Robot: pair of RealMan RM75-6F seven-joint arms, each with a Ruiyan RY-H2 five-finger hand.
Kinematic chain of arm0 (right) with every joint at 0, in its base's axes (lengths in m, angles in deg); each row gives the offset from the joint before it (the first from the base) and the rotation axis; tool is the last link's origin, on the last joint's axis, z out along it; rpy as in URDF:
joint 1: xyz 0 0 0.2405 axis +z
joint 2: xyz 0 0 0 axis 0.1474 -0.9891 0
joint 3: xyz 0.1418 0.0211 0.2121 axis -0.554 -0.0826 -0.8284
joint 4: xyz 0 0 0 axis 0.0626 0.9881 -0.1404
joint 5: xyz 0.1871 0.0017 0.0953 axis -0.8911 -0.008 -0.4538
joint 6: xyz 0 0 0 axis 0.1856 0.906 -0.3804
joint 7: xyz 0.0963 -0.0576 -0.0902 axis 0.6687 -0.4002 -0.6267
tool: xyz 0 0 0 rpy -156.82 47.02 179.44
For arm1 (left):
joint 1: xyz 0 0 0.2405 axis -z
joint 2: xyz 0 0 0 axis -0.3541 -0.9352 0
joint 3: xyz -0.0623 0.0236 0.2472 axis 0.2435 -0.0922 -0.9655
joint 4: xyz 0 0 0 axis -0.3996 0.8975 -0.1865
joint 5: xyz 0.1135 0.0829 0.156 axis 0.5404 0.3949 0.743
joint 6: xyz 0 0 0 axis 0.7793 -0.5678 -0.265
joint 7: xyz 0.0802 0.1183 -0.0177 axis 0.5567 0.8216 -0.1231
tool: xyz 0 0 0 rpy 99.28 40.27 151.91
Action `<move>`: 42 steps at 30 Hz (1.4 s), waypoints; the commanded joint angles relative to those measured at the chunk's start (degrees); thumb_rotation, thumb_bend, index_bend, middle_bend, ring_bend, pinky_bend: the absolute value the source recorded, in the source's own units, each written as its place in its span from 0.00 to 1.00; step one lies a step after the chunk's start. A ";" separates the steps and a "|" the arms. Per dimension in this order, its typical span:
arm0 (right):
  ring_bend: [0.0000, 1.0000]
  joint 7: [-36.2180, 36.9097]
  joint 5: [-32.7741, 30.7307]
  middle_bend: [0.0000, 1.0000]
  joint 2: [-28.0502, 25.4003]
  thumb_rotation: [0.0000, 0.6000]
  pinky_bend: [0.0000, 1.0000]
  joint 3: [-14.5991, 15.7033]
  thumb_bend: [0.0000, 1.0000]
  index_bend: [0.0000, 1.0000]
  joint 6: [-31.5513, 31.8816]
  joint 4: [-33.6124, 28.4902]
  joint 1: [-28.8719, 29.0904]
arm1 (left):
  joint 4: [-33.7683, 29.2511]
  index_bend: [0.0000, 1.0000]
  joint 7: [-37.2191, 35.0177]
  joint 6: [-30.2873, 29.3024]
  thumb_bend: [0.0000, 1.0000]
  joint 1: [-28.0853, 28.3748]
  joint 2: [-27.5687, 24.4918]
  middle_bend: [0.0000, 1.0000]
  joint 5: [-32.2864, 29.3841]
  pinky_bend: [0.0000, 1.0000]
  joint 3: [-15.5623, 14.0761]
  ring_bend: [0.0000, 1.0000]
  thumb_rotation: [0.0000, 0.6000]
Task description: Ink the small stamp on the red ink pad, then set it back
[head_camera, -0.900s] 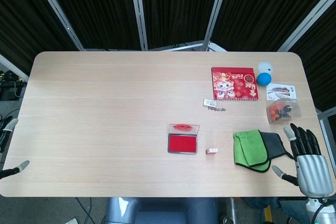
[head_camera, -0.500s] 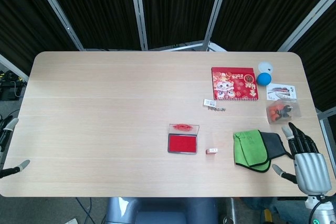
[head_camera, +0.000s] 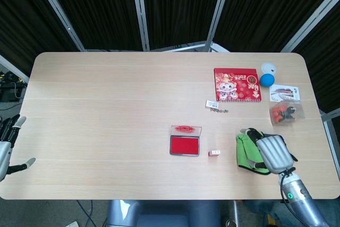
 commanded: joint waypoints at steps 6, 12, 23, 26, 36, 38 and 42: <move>0.78 -7.34 -6.07 0.33 7.15 1.00 1.00 -0.78 0.05 0.27 -6.82 1.02 5.17 | 0.45 0.00 2.27 1.40 0.00 0.66 1.23 0.00 -2.41 0.00 0.45 0.00 1.00; 0.78 -14.15 -10.20 0.37 13.77 1.00 1.00 -0.94 0.14 0.31 -7.66 3.69 7.15 | 0.59 0.00 3.38 1.46 0.00 0.72 1.78 0.00 -3.25 0.00 0.56 0.00 1.00; 0.78 -22.92 -14.46 0.41 20.34 1.00 1.00 -0.20 0.21 0.35 -8.69 7.58 9.98 | 0.66 0.00 3.23 1.90 0.00 0.91 1.78 0.00 -3.59 0.00 0.50 0.00 1.00; 0.78 -24.20 -15.49 0.42 20.94 1.00 1.00 0.06 0.22 0.35 -8.71 7.99 10.39 | 0.69 0.00 3.11 1.83 0.00 0.92 1.69 0.00 -3.65 0.00 0.55 0.00 1.00; 0.78 -26.37 -17.71 0.44 23.07 1.00 1.00 1.79 0.25 0.36 -8.87 10.93 11.34 | 0.52 0.00 3.01 1.72 0.00 0.86 1.55 0.00 -3.56 0.00 0.41 0.00 1.00; 0.78 -26.24 -17.85 0.45 23.20 1.00 1.00 1.96 0.25 0.37 -8.73 11.22 11.43 | 0.52 0.00 3.05 1.84 0.00 0.90 1.56 0.00 -3.63 0.00 0.38 0.00 1.00; 0.78 -25.91 -18.36 0.46 23.50 1.00 1.00 2.17 0.26 0.39 -8.73 12.09 11.69 | 0.47 0.00 3.16 1.97 0.00 0.97 1.59 0.00 -3.73 0.00 0.35 0.00 1.00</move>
